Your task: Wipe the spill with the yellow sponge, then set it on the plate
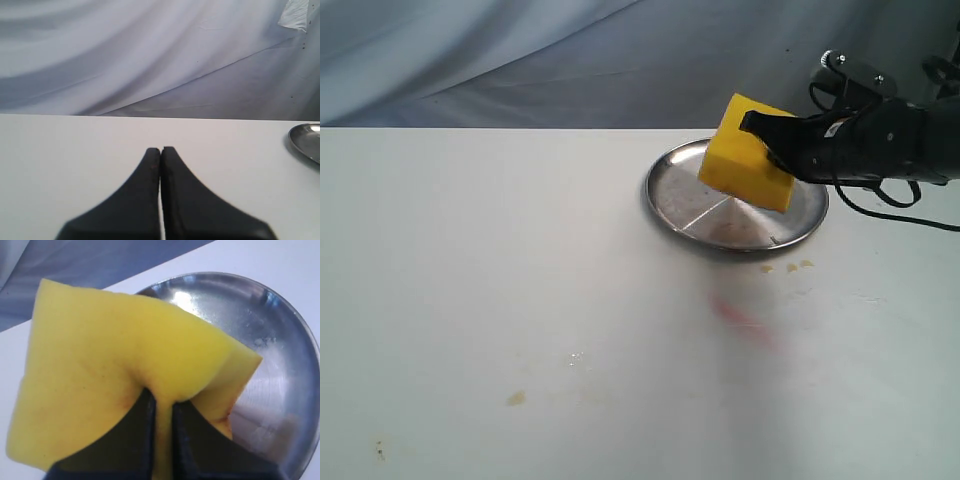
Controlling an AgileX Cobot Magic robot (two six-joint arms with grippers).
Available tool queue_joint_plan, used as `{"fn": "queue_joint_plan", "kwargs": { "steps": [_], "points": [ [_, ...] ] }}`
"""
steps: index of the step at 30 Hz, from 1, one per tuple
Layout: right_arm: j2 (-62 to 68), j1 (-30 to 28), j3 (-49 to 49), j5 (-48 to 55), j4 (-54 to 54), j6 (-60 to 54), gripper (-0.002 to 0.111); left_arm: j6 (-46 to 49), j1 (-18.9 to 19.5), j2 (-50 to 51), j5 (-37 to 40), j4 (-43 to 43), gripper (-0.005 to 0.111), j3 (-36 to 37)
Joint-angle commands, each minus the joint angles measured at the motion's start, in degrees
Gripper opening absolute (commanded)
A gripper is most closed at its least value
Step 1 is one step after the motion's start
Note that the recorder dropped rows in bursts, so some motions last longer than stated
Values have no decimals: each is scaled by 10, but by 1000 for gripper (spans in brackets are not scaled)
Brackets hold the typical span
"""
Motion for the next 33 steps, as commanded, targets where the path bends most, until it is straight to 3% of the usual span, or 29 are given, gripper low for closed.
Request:
{"fn": "queue_joint_plan", "kwargs": {
  "steps": [1,33],
  "points": [
    [17,-3,-4,-6,-17,1,0,-1,0,-1,-2,0,1,3],
    [44,-1,-4,-11,-87,-2,0,-1,0,-1,-2,0,1,3]
  ]
}}
